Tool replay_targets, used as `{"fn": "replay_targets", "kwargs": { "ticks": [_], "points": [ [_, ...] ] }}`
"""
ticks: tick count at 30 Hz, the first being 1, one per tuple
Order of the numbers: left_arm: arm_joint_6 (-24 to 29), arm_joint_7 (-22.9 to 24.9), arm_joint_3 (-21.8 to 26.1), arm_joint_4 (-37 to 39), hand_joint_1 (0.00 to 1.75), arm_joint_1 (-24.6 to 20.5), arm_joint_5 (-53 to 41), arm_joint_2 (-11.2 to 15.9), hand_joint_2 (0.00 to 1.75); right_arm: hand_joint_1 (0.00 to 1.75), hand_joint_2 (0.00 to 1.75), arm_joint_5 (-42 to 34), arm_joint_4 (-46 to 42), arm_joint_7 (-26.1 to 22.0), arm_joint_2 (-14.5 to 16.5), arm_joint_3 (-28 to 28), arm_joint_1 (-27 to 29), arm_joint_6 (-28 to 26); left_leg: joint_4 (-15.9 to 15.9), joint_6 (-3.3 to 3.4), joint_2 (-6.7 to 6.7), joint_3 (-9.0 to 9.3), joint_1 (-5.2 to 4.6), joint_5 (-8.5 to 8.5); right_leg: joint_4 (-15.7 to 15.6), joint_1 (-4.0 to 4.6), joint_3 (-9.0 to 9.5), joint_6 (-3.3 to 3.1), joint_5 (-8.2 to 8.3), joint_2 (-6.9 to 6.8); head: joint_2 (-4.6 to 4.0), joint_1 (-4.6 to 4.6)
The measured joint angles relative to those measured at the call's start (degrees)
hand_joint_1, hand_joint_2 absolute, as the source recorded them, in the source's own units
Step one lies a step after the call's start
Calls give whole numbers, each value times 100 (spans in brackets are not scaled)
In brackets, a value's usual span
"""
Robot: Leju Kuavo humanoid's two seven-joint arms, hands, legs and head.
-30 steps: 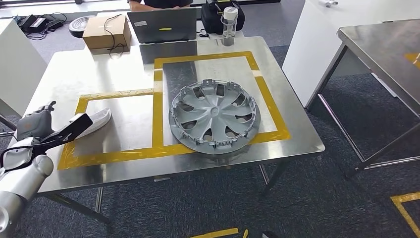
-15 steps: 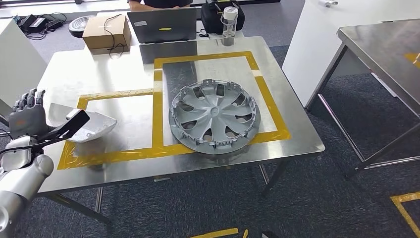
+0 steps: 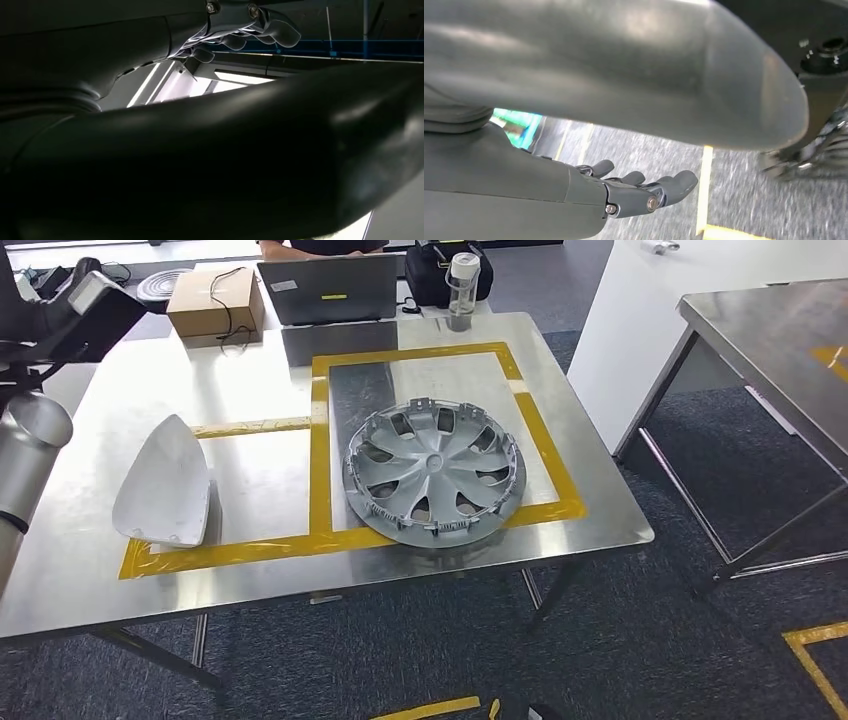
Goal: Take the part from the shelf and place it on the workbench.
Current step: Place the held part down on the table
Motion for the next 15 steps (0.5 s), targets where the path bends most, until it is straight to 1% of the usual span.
{"fn": "replay_targets", "kwargs": {
  "ticks": [1, 2, 3, 4, 5, 6, 7, 8, 10, 11, 12, 13, 14, 15],
  "points": [
    [-38, 15, 2, 2, 0, -27, -75, -41, 0, 0, 0, -25, 0, 1, 13, -27, -5, -3, 11, 4, 45, -19, -2, 3, 395, -6, -145, 10, -193, -36, 0, 4],
    [-71, 44, 2, 7, 0, -35, -153, -77, 0, 0, 0, -41, 0, 2, 24, -50, -5, -6, 30, 0, 82, -46, -2, 6, 688, -15, -238, 21, -305, -51, 0, 4],
    [-93, 77, 1, 12, 0, -34, -222, -110, 0, 0, 0, -52, 0, 4, 32, -70, -4, -9, 54, -10, 114, -80, 3, 10, 785, -26, -237, 34, -314, -59, 0, 4],
    [-104, 105, -1, 16, 0, -34, -275, -139, 0, 0, 0, -56, 0, 6, 36, -93, -4, -13, 84, -26, 138, -121, 12, 15, 658, -41, -124, 47, -235, -71, 0, 5],
    [-110, 125, -2, 16, 0, -37, -304, -161, 0, 0, 0, -58, 0, 8, 38, -116, -8, -14, 125, -53, 156, -165, 23, 17, 329, -60, 101, 62, -110, -93, 0, 6],
    [-116, 137, -2, 13, 0, -44, -321, -180, 0, 0, 0, -60, 0, 8, 39, -137, -17, -16, 172, -89, 174, -214, 29, 14, -39, -70, 342, 67, -27, -118, 0, 8],
    [-134, 153, -2, 9, 0, -52, -328, -191, 0, 0, 0, -66, 0, 10, 41, -155, -24, -19, 216, -130, 190, -250, 29, 7, -298, -71, 510, 45, 64, -125, 0, 4],
    [-155, 173, -2, 8, 0, -63, -334, -198, 0, 0, 0, -74, 0, 6, 44, -171, -30, -26, 258, -173, 202, -274, 23, 1, -463, -66, 610, 13, 97, -126, 0, 0],
    [-218, 227, -3, 7, 0, -92, -355, -201, 0, 0, 0, -98, 0, 2, 50, -192, -35, -60, 295, -260, 210, -301, 8, 17, -466, -53, 576, -93, 122, -101, 0, -12],
    [-251, 259, -3, 10, 0, -103, -371, -206, 0, 0, 0, -108, 0, -2, 52, -204, -37, -77, 306, -300, 207, -314, 10, 21, -494, -60, 565, -140, 116, -106, 0, -13],
    [-295, 300, -4, 14, 0, -112, -396, -210, 0, 0, 0, -118, 0, -1, 52, -220, -40, -88, 344, -342, 199, -343, 18, -26, -507, -66, 545, -192, 137, -112, 0, -15],
    [-337, 341, -6, 19, 0, -116, -421, -212, 0, 0, 0, -129, 0, -1, 53, -242, -42, -90, 461, -378, 189, -393, 28, -158, -526, -71, 519, -235, 176, -119, 0, -17],
    [-371, 379, -7, 26, 0, -119, -443, -210, 0, 0, 0, -140, 0, -1, 54, -266, -44, -89, 684, -410, 178, -471, 40, -368, -541, -73, 482, -276, 221, -124, 0, -21],
    [-403, 414, -10, 34, 0, -119, -468, -209, 0, 0, 0, -150, 0, -1, 53, -289, -45, -88, 1000, -436, 170, -572, 48, -624, -545, -68, 433, -301, 268, -125, 0, -24]
  ]
}}
